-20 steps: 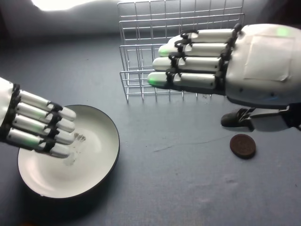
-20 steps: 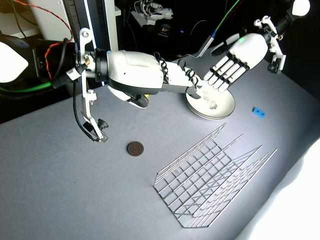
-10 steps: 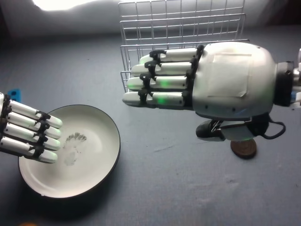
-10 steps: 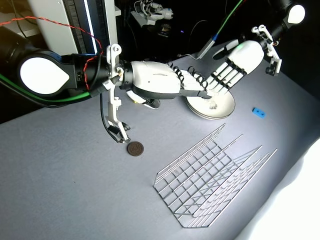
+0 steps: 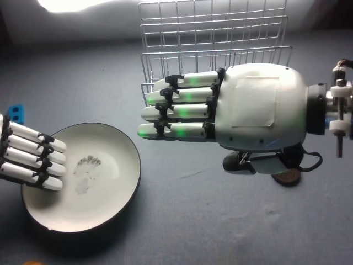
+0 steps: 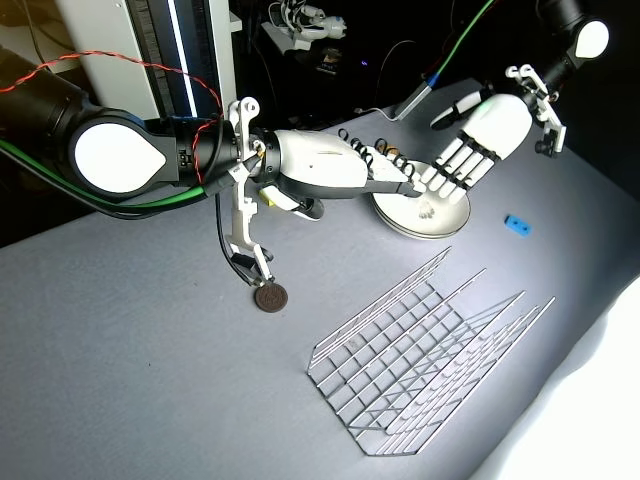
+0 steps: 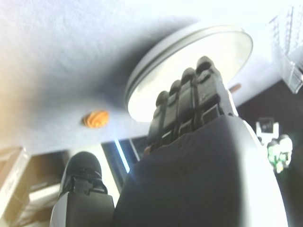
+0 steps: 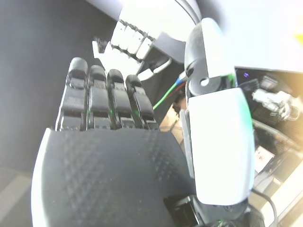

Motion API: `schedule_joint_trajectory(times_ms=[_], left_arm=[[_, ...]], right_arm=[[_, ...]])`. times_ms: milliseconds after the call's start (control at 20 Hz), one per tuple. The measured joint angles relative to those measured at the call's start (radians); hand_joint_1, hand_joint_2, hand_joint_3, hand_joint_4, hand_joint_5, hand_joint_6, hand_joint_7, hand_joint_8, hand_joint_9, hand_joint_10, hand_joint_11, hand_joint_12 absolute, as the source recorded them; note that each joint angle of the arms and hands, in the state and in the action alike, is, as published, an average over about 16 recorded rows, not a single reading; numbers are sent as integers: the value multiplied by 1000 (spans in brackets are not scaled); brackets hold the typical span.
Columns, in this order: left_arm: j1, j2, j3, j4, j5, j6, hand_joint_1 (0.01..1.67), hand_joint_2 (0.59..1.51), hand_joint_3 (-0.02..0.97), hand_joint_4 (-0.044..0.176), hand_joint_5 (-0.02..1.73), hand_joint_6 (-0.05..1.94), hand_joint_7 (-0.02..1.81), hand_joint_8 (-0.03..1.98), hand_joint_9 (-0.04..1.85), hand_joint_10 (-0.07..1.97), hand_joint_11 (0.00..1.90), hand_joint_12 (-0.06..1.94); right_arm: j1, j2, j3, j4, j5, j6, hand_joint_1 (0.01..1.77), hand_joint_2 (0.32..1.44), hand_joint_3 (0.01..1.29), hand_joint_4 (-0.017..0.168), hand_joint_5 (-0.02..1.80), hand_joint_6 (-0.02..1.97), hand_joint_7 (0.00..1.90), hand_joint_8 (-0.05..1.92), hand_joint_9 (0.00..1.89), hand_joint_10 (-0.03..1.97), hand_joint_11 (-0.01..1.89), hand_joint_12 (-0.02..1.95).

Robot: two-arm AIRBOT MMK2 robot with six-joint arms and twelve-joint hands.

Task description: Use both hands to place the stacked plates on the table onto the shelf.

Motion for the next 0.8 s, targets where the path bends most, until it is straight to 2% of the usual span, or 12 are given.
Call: schedule_joint_trajectory(times_ms=[450, 800], left_arm=[[28, -29, 42, -5, 0, 2, 17, 1133, 11, -2, 16, 1, 8, -13, 18, 5, 16, -15], [30, -33, 15, -9, 11, -1, 17, 1128, 12, -1, 10, -10, -2, -13, 13, 3, 15, -14]], right_arm=[[-3, -37, 12, -11, -18, -14, 1060, 1060, 21, 3, 21, 19, 22, 12, 21, 8, 13, 163], [-3, -87, 40, -11, -46, -24, 1058, 1058, 21, 3, 21, 19, 21, 12, 22, 8, 14, 155]])
